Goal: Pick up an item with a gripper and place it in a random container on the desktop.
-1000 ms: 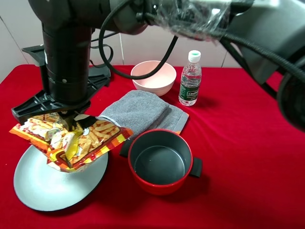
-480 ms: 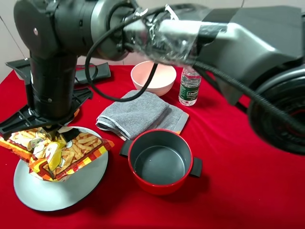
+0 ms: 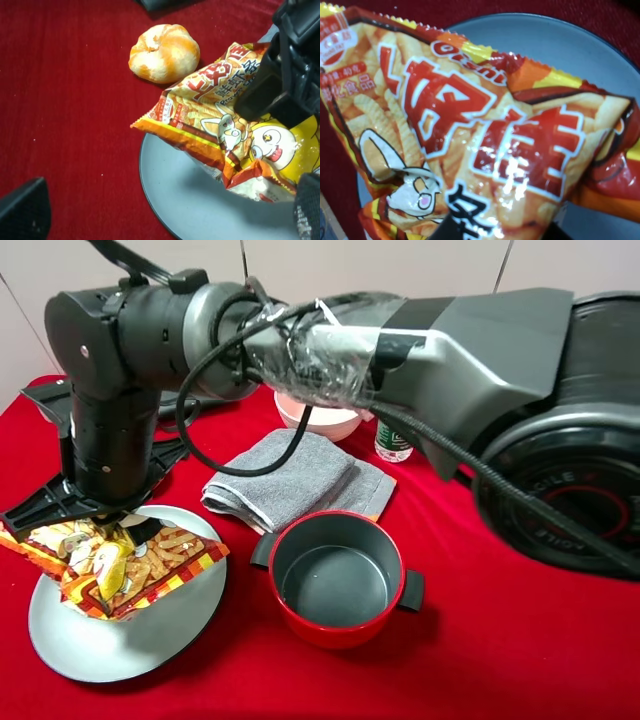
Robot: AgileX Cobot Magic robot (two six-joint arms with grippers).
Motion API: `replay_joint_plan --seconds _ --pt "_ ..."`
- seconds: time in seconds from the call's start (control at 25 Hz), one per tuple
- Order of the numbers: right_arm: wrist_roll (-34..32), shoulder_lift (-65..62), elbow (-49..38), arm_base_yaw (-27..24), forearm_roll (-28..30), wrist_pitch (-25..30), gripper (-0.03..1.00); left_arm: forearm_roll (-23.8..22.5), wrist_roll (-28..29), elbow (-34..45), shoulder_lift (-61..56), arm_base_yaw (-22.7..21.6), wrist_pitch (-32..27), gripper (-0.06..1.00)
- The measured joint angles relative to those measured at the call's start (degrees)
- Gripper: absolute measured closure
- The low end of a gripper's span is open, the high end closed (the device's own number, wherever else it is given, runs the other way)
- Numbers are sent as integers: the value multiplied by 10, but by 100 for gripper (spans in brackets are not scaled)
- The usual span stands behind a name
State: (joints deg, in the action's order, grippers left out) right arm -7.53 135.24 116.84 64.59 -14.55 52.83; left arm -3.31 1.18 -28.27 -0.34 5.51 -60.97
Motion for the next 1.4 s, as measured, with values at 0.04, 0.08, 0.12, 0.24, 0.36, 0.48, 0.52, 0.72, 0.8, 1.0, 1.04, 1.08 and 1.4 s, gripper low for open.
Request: replay_joint_plan --seconds 0.04,0.08,0.12,0.24,0.36,0.48,0.52,0.72,0.8,1.0,1.04,1.08,1.4 --pt "0 3 0 0 0 -1 94 0 0 0 0 0 0 -1" --pt "0 5 0 0 0 -1 94 0 0 0 0 0 0 -1" --pt "0 7 0 0 0 -1 94 0 0 0 0 0 0 -1" --pt "0 11 0 0 0 -7 94 0 0 0 0 0 0 -1" --pt "0 12 0 0 -1 -12 92 0 0 0 0 0 0 -1" --pt "0 12 0 0 -2 -13 81 0 0 0 0 0 0 -1" --pt "0 12 0 0 -5 -13 75 0 0 0 0 0 0 -1" --pt "0 12 0 0 -20 -14 44 0 0 0 0 0 0 -1" --pt "3 12 0 0 -22 -14 34 0 0 0 0 0 0 -1" --pt "11 12 0 0 -22 -14 28 0 0 0 0 0 0 -1" --pt "12 12 0 0 -22 -13 28 0 0 0 0 0 0 -1" --pt "13 12 0 0 -22 -13 27 0 0 0 0 0 0 -1" --pt "13 6 0 0 -7 7 27 0 0 0 0 0 0 -1"
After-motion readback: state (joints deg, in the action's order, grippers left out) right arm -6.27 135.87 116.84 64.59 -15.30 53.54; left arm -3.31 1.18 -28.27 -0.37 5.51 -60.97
